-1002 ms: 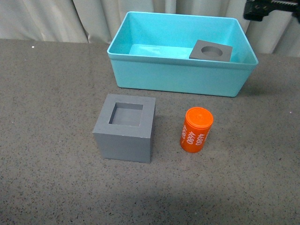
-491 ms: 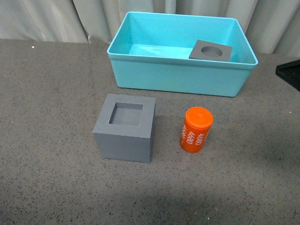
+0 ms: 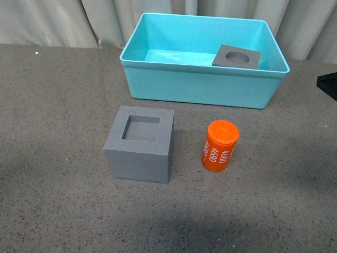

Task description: Place gray and orange parts in blue box

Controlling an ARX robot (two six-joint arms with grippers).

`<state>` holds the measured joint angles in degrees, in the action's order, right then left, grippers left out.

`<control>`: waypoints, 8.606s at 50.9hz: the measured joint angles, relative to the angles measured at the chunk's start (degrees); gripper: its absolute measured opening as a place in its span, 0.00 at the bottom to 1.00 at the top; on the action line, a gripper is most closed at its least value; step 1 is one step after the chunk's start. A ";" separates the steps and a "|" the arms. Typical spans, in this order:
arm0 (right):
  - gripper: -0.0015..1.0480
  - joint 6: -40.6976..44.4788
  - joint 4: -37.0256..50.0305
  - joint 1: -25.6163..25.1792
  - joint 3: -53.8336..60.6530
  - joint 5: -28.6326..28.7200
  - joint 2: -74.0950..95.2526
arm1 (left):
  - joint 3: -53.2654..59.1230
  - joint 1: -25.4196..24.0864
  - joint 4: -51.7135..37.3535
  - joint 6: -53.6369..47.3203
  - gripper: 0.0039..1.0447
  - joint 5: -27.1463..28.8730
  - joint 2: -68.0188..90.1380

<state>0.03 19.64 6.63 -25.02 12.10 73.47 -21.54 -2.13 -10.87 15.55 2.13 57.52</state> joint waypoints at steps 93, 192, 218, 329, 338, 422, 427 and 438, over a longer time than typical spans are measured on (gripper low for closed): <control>0.91 0.02 0.00 0.04 0.00 0.02 0.00 | -28.83 21.07 9.31 -4.98 0.17 -5.97 46.25; 0.91 0.02 0.00 0.04 0.00 0.04 0.00 | -55.28 15.93 -11.26 -2.25 0.55 -8.66 65.64; 0.91 0.02 0.00 0.04 0.00 0.04 0.00 | -32.76 16.11 -21.94 2.58 0.94 2.64 39.87; 0.91 4.11 8.41 1.31 2.10 -4.94 1.42 | 20.41 2.34 10.84 -15.12 0.95 -1.95 -57.33; 0.91 12.17 12.74 5.31 -0.98 -2.51 7.76 | 20.41 2.34 10.84 -15.23 0.94 -1.99 -57.35; 0.42 7.39 -14.21 10.78 -41.42 -2.95 28.35 | 20.41 2.34 10.84 -15.28 0.94 -1.97 -57.35; 0.42 6.99 -15.91 10.97 -45.72 -2.95 32.96 | 20.41 2.34 10.84 -15.28 0.94 -1.99 -57.35; 0.41 5.27 -20.50 12.26 -59.52 -4.22 47.50 | 20.41 2.34 10.84 -15.28 0.94 -1.97 -57.35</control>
<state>5.30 -0.86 18.90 -84.53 7.88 120.97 -1.13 0.21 -0.03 0.27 0.16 0.16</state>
